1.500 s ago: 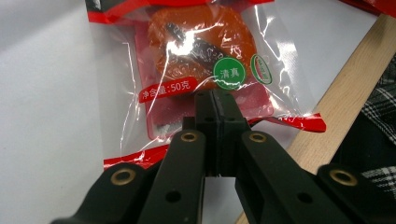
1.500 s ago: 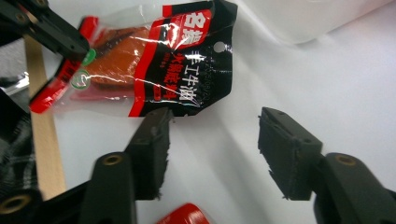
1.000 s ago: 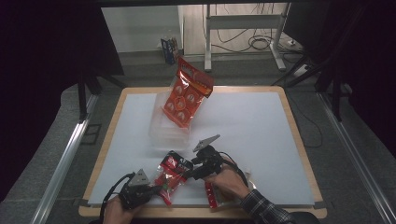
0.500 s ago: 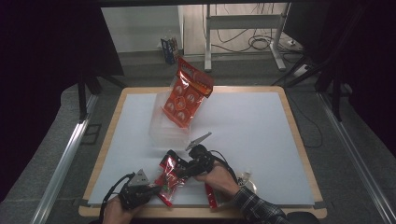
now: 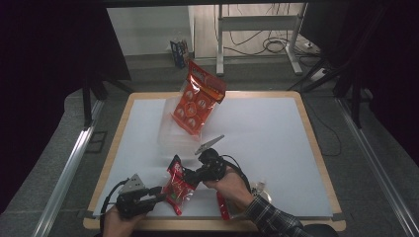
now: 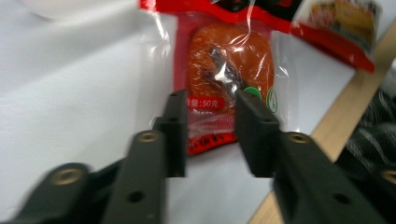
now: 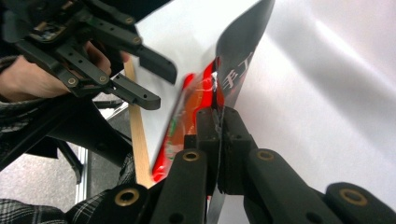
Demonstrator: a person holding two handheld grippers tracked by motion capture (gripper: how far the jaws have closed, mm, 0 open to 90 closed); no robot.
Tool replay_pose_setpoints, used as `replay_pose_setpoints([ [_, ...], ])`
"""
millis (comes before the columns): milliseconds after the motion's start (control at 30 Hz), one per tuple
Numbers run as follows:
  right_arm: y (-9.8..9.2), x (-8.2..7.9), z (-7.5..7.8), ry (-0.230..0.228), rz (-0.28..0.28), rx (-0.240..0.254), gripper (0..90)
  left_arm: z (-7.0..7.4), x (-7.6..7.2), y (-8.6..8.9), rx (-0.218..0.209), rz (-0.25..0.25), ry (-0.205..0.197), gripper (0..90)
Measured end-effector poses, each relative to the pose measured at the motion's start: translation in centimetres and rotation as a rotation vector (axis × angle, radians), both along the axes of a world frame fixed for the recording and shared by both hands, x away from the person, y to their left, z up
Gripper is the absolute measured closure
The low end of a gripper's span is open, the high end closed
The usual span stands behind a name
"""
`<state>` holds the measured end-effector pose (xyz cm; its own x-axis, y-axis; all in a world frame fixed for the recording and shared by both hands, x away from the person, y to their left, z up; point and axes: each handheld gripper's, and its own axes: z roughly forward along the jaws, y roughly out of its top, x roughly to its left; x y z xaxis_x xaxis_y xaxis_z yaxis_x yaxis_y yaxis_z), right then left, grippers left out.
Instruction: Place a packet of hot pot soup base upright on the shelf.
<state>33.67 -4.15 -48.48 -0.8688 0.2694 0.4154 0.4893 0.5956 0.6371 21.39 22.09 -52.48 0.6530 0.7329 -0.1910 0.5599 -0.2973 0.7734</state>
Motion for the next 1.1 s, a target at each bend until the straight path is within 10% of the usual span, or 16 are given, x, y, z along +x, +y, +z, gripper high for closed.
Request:
replay_pose_setpoints([
  [500,-0.9,0.6,4.9,-0.103,-0.004,0.032,87.5,0.2,0.3,0.5,0.009,0.116,-0.053,10.3],
  [1100,-4.7,3.6,10.1,-0.238,-0.114,0.022,88.1,0.1,0.4,0.7,0.024,0.121,-0.056,2.0],
])
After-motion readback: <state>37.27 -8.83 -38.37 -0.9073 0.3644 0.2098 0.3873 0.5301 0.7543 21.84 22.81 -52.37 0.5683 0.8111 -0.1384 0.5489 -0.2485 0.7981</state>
